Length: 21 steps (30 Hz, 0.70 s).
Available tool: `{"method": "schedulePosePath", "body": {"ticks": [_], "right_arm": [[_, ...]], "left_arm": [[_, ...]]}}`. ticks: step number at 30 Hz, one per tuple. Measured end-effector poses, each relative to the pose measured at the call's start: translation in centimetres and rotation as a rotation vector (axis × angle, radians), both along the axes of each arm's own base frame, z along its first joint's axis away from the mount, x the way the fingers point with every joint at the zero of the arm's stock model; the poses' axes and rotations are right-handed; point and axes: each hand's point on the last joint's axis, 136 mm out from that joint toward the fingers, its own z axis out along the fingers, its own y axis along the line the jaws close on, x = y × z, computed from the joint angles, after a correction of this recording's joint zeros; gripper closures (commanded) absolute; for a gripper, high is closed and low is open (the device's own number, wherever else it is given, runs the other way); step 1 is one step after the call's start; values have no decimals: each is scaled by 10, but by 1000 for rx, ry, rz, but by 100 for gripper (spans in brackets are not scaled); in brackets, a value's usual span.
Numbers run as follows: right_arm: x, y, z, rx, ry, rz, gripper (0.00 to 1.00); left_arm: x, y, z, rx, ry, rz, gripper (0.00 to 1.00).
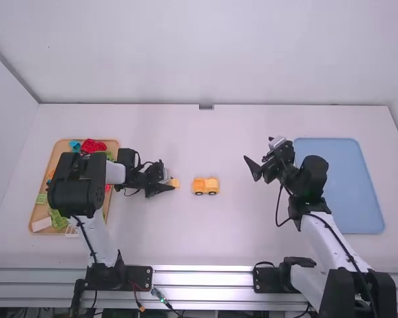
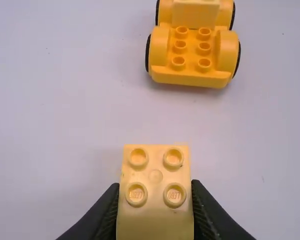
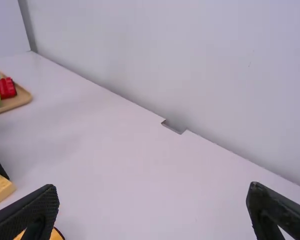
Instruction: Assemble lego blocks to make yellow taxi
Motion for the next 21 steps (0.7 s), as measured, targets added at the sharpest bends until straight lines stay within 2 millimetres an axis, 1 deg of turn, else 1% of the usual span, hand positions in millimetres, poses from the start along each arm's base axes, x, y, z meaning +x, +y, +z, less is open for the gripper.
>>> {"method": "schedulePosePath", "body": {"ticks": [2, 3, 4, 6, 8, 9, 11, 13, 14, 15, 16, 17, 18, 19, 21], "right_arm": [[-1, 0, -4, -1, 18, 0, 1], [-2, 0, -7, -5, 32, 4, 1], [-3, 1, -9, -8, 38, 7, 1], [-12, 6, -22, -45, 70, 61, 1], [-20, 12, -28, -69, 73, 120, 1], [-25, 18, -29, -80, 57, 169, 1], [-31, 26, -34, -100, 32, 249, 1], [-36, 32, -47, -102, 45, 315, 1], [-39, 36, -56, -101, 60, 356, 1], [-43, 42, -71, -90, 94, 408, 2], [-44, 44, -74, -87, 101, 420, 1], [-46, 48, -84, -75, 129, 457, 1], [-47, 55, -97, -63, 165, 507, 1], [-46, 57, -99, -57, 172, 524, 1], [-42, 70, -114, -42, 179, 622, 1]], "left_arm": [[-1, -2, 3, -21, -1, -7, 72], [-1, -4, 5, -34, -2, -11, 76], [-2, -4, 5, -38, -3, -12, 77], [-3, -7, 10, -70, -4, -21, 85], [-4, -9, 13, -91, -5, -28, 87], [-5, -10, 15, -102, -1, -30, 81], [-4, -11, 21, -115, -4, -30, 80], [-2, -13, 32, -119, -15, -29, 82], [-1, -15, 38, -119, -24, -30, 83], [0, -18, 48, -111, -49, -36, 85], [0, -20, 51, -109, -56, -40, 86], [0, -23, 55, -103, -66, -47, 87], [-1, -31, 63, -95, -86, -67, 87], [-2, -34, 65, -93, -93, -76, 87], [-6, -50, 69, -91, -107, -116, 89]]}}
